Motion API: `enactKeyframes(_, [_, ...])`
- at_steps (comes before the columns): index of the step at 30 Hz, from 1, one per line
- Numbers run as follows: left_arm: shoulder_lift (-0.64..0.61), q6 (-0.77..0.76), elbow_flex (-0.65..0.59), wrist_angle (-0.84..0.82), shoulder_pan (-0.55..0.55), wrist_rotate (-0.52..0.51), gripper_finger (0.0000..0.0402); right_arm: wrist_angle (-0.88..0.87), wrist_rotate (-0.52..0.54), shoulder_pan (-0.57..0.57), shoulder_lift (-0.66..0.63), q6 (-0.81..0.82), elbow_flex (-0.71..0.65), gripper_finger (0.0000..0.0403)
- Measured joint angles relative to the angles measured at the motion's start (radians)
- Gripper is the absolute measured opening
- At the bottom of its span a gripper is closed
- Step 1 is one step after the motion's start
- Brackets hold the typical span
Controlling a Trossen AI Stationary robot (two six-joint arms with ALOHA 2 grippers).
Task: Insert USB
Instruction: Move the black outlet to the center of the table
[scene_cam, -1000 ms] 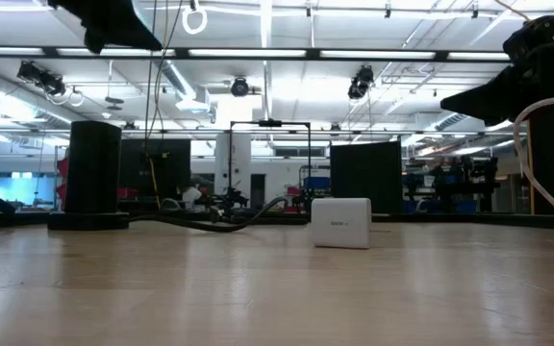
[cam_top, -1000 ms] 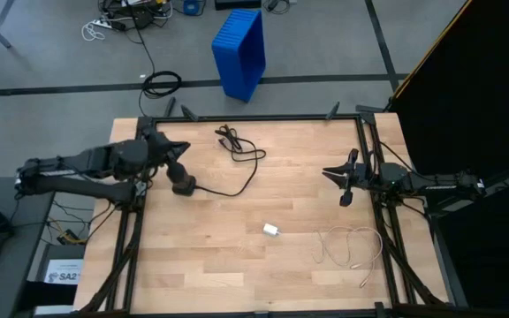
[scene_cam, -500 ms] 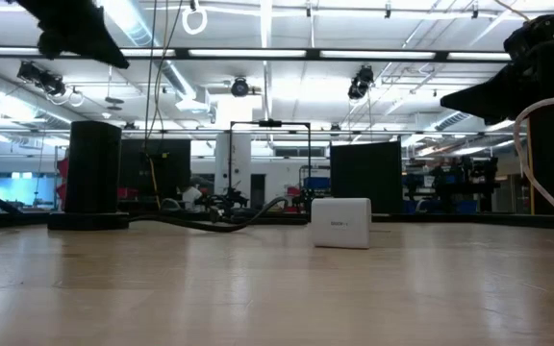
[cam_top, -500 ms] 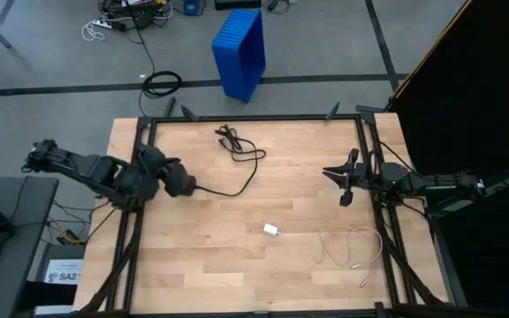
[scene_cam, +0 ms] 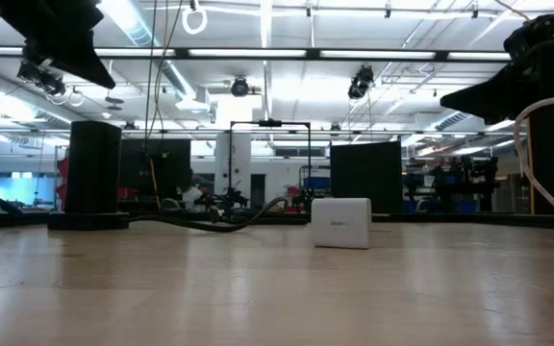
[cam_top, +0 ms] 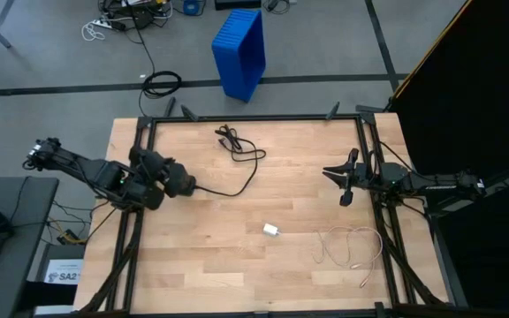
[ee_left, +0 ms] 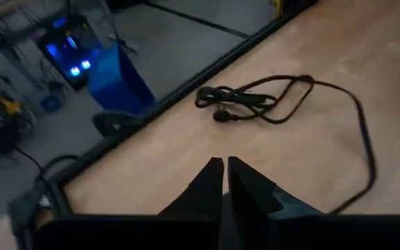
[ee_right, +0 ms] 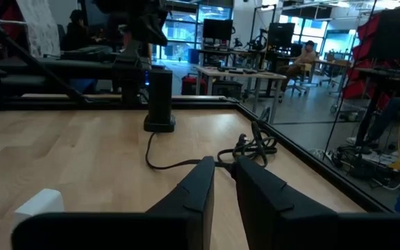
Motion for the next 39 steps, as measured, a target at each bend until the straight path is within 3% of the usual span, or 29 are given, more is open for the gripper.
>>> enactKeyframes(3, [0.001, 0.019, 0.006, 0.008, 0.0, 0.058, 0.0069, 0.0, 0.0, 0.0, 0.0, 0.0, 0.0, 0.0033])
enactKeyframes(8, [0.029, 0.002, 0.006, 0.008, 0.0, 0.171, 0.0184, 0.0, 0.0, 0.0, 0.0, 0.0, 0.0, 0.0026])
enactKeyframes(12, [0.057, -0.039, 0.006, -0.004, 0.0, 0.167, 0.027, 0.0, 0.0, 0.0, 0.0, 0.0, 0.0, 0.0025])
enactKeyframes(16, [0.068, -0.114, 0.007, -0.026, 0.036, 0.119, 0.0318, 0.0, 0.0, 0.0, 0.0, 0.0, 0.0, 0.003])
enactKeyframes(23, [0.119, -0.21, 0.004, -0.024, 0.066, 0.222, 0.0331, -0.001, 0.0, 0.0, 0.0, 0.0, 0.0, 0.0037])
enactKeyframes(32, [0.153, -0.408, -0.124, 0.017, 0.066, 0.245, 0.0331, 0.001, 0.0, 0.0, 0.0, 0.0, 0.0, 0.0033])
enactKeyframes(39, [0.156, -0.425, -0.236, 0.204, 0.1, 0.196, 0.0315, 0.003, 0.0, 0.0, 0.0, 0.0, 0.0, 0.0026])
